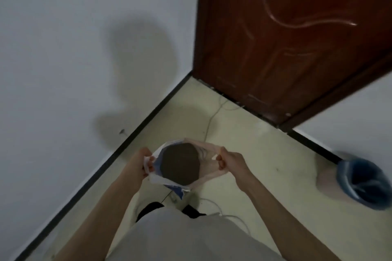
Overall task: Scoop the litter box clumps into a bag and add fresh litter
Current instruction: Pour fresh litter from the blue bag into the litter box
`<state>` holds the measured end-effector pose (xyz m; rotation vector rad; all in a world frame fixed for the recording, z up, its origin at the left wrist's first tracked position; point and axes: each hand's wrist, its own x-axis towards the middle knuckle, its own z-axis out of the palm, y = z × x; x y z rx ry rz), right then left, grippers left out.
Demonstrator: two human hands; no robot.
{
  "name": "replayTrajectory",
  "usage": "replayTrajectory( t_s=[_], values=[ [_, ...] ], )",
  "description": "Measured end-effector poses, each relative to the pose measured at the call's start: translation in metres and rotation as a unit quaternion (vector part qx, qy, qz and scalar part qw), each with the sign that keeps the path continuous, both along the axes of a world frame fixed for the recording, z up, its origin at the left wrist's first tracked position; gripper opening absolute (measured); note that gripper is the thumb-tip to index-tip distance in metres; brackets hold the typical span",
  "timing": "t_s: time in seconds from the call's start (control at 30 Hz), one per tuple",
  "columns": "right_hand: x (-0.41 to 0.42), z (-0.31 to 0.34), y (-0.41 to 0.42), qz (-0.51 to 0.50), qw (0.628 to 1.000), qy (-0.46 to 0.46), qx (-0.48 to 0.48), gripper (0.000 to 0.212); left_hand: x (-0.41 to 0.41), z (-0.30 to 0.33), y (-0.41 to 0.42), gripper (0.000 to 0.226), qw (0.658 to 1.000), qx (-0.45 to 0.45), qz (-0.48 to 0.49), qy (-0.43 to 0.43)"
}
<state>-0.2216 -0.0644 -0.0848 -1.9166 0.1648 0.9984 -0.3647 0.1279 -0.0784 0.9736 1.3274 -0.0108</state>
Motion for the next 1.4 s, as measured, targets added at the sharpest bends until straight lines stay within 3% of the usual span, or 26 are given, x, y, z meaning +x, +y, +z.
replayTrajectory(
  t_s=[0.1,0.23,0.43,0.73,0.97,1.13,1.4],
  values=[
    [0.025,0.007,-0.054,-0.111,0.994,-0.009,0.012,0.042,0.064,0.013,-0.029,0.03,0.996,-0.011,-0.087,0.014],
    [0.057,0.02,-0.118,-0.238,0.971,-0.032,0.013,0.043,0.14,0.024,-0.08,0.028,0.974,-0.031,-0.221,-0.032],
    [0.097,0.038,-0.22,-0.398,0.915,-0.065,0.013,0.04,0.25,0.037,-0.18,0.023,0.931,-0.045,-0.357,-0.056],
    [0.159,0.031,-0.364,-0.573,0.814,-0.087,-0.031,0.042,0.398,0.022,-0.347,0.023,0.807,-0.045,-0.586,-0.054],
    [0.152,0.029,-0.481,-0.678,0.73,-0.064,-0.054,0.043,0.441,0.029,-0.506,0.02,0.721,-0.048,-0.69,-0.03],
    [0.132,0.026,-0.581,-0.715,0.695,-0.068,-0.041,0.038,0.442,0.03,-0.629,0.027,0.686,-0.05,-0.726,-0.011],
    [0.089,0.015,-0.77,-0.707,0.704,-0.031,-0.051,0.038,0.395,0.012,-0.818,0.021,0.683,-0.047,-0.728,0.022]
  ],
)
